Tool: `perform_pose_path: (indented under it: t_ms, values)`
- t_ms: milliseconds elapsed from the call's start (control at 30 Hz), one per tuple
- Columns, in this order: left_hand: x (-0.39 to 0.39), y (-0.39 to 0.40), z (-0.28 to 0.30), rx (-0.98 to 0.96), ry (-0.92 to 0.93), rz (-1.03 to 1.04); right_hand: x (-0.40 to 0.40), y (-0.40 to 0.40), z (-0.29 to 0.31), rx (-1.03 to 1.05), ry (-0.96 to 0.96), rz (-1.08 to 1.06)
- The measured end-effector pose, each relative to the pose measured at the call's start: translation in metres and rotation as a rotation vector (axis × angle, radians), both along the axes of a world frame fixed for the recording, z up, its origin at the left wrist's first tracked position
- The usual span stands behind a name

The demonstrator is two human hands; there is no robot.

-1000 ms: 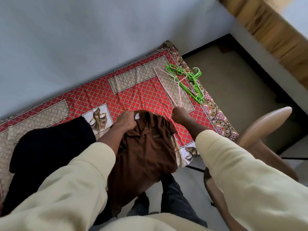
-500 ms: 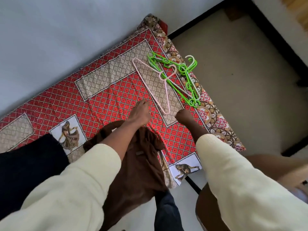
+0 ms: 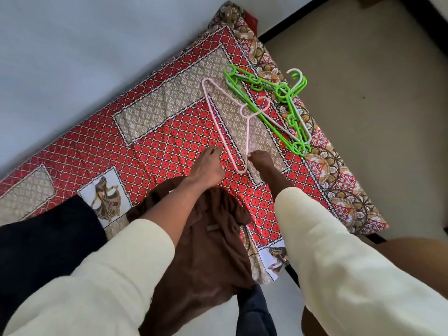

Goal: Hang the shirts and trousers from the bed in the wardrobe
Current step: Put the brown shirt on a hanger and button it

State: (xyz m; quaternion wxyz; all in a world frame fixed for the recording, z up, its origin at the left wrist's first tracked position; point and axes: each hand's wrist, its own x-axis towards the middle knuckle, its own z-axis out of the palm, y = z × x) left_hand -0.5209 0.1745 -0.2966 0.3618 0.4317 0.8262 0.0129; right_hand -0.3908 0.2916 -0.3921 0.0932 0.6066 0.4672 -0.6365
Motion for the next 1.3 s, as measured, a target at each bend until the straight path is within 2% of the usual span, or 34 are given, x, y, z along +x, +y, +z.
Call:
perform_pose_path:
  t_ms: [67, 167, 233, 367, 500, 600, 767, 900, 1033, 1067, 1133, 1233, 1300]
  values:
    - [-0.002, -0.005, 0.002, 0.009, -0.027, 0.015, -0.006, -0.005, 0.007, -0.040, 0.010, -0.038]
    - [-0.009, -0.015, 0.010, 0.055, -0.029, 0.053, -0.024, -0.018, 0.012, -0.218, 0.189, -0.368]
    - [-0.013, -0.023, 0.015, 0.084, -0.031, 0.084, -0.036, -0.024, 0.024, -0.313, 0.312, -0.515]
    - [-0.016, -0.049, 0.034, 0.151, -0.001, 0.135, -0.044, -0.041, 0.050, -0.243, 0.354, -0.681]
    - [-0.019, -0.087, 0.070, 0.208, -0.019, 0.231, -0.022, -0.080, 0.102, -0.066, 0.333, -0.510]
    - [-0.021, -0.115, 0.110, 0.245, -0.114, 0.420, -0.008, -0.130, 0.153, 0.173, 0.288, -0.284]
    - [-0.025, -0.173, 0.182, 0.331, -0.675, 0.686, -0.008, -0.251, 0.224, 0.616, 0.211, -0.092]
    - [-0.032, -0.220, 0.219, 0.440, -0.803, 0.807, -0.023, -0.342, 0.256, 0.634, 0.296, -0.075]
    - [-0.045, -0.280, 0.240, 0.476, -0.882, 0.737, -0.022, -0.389, 0.288, 0.710, 0.330, -0.062]
    - [-0.050, -0.292, 0.241, 0.490, -0.849, 0.737, -0.019, -0.390, 0.296, 0.747, 0.314, -0.052]
    - [-0.062, -0.315, 0.242, 0.524, -0.557, 0.726, -0.011, -0.388, 0.306, 0.734, 0.304, 0.009]
    - [-0.079, -0.339, 0.239, 0.515, -0.059, 0.573, 0.000, -0.366, 0.313, 0.547, 0.326, 0.206]
    - [-0.088, -0.347, 0.235, 0.429, 0.084, 0.396, 0.011, -0.348, 0.314, 0.354, 0.327, 0.310]
